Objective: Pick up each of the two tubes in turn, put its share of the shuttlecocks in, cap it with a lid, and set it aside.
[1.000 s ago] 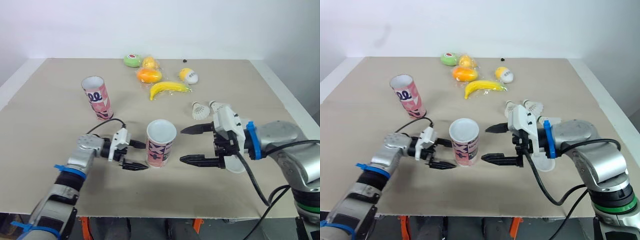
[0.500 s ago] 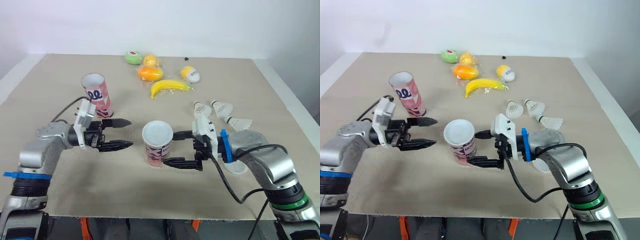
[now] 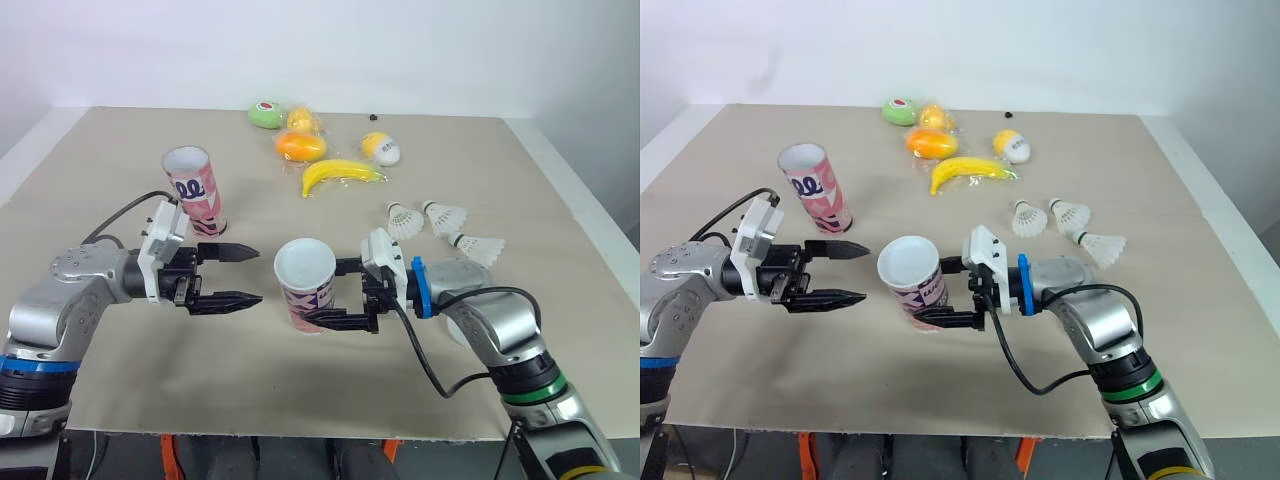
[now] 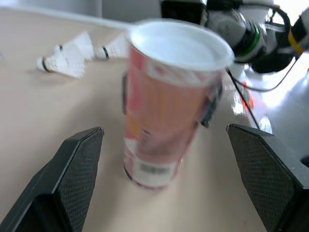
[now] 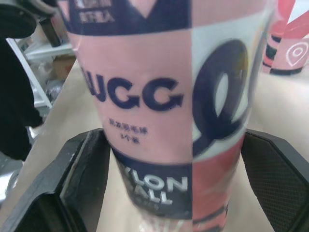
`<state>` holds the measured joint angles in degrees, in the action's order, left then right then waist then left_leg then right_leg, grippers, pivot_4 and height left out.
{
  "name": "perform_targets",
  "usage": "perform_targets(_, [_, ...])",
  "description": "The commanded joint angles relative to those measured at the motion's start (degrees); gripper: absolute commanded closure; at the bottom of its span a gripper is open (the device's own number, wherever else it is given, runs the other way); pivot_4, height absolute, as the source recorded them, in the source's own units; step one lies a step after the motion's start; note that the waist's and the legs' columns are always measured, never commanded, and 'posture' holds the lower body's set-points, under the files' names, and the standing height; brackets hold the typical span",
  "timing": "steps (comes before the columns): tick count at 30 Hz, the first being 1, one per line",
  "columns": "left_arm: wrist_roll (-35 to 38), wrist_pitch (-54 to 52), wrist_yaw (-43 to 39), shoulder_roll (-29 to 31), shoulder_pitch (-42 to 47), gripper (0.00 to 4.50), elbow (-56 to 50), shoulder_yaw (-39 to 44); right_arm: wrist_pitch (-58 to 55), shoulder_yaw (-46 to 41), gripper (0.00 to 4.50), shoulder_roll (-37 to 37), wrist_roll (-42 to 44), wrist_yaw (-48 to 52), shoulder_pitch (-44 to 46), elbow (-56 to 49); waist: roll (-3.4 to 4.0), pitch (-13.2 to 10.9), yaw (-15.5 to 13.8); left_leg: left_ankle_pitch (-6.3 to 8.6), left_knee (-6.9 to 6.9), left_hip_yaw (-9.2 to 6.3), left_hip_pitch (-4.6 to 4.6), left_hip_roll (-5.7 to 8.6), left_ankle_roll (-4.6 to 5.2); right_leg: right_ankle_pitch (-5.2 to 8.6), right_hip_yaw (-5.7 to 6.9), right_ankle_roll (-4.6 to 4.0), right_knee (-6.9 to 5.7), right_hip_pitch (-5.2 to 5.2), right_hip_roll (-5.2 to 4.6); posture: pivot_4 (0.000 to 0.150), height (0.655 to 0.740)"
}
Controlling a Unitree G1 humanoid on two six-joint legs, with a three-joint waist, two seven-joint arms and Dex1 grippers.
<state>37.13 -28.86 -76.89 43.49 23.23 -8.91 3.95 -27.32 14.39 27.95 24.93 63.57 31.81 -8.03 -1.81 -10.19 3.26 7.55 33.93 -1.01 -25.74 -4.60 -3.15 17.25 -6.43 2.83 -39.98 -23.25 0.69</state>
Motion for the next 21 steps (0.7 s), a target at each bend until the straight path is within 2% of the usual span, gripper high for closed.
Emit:
perform_targets(1, [-0.54, 1.93, -0.68, 0.30, 0.46, 0.25, -1.06, -0.23, 1.71, 0.12, 0.08, -0.77, -0.48, 0.68, 1.27, 0.48, 0.00, 0.00, -0.06, 0.00, 0.00, 0.00, 0.00, 0.00, 0.00, 0.00, 0.00, 0.00, 0.00, 0.00, 0.00, 0.150, 0.7400])
perform_targets(5, [-1.42, 3.44, -1.14, -0.19, 0.79, 0.25, -0.08, -1.26, 2.01, 0.01, 0.08, -1.09, -0.60, 1.04, 1.24, 1.11, 0.00, 0.00, -0.35, 0.00, 0.00, 0.00, 0.00, 0.00, 0.00, 0.00, 0.00, 0.00, 0.00, 0.00, 0.00, 0.150, 0.7400])
perform_targets(7, [-1.71, 4.07, -1.37, -0.47, 0.92, 0.00, 0.37, -1.70, 1.75, -0.32, 0.61, -0.92, -0.34, 0.96, 0.95, 0.71, 0.00, 0.00, -0.37, 0.00, 0.00, 0.00, 0.00, 0.00, 0.00, 0.00, 0.00, 0.00, 0.00, 0.00, 0.00, 0.150, 0.7400])
perform_targets(10, [-2.22, 4.93, -1.95, -0.99, 1.47, 0.00, 1.13, -2.51, 1.13, -1.00, 1.51, -0.35, 0.16, 0.76, 0.44, -0.30, 0.00, 0.00, -0.42, 0.00, 0.00, 0.00, 0.00, 0.00, 0.00, 0.00, 0.00, 0.00, 0.00, 0.00, 0.00, 0.150, 0.7400])
perform_targets(18, [-3.32, 6.76, -3.16, -3.00, 3.73, 0.00, 3.51, -4.64, -1.06, -3.95, 1.51, 1.22, 2.45, -0.56, -0.33, -3.89, 0.00, 0.00, -0.54, 0.00, 0.04, -0.01, -0.01, 0.01, 0.00, 0.00, 0.01, -0.01, -0.01, 0.01, 0.00, 0.150, 0.7400])
perform_targets(20, [-2.60, 6.48, -3.16, -4.30, 4.75, 0.00, 3.92, -5.04, -1.85, -7.34, 1.51, 1.90, 4.15, -1.99, -0.30, -5.28, 0.00, 0.00, -0.55, 0.00, 0.04, -0.01, -0.02, 0.01, 0.00, -0.01, 0.01, 0.00, -0.01, 0.02, 0.00, 0.150, 0.7400])
perform_targets(21, [-2.29, 6.19, -2.58, -5.91, 6.15, 0.00, 4.40, -5.58, -2.41, -11.78, 1.51, 2.69, 5.84, -3.97, -0.25, -5.59, 0.00, 0.00, -0.57, 0.00, 0.04, -0.01, -0.03, 0.01, 0.00, -0.01, 0.01, 0.00, -0.01, 0.02, 0.00, 0.150, 0.7400])
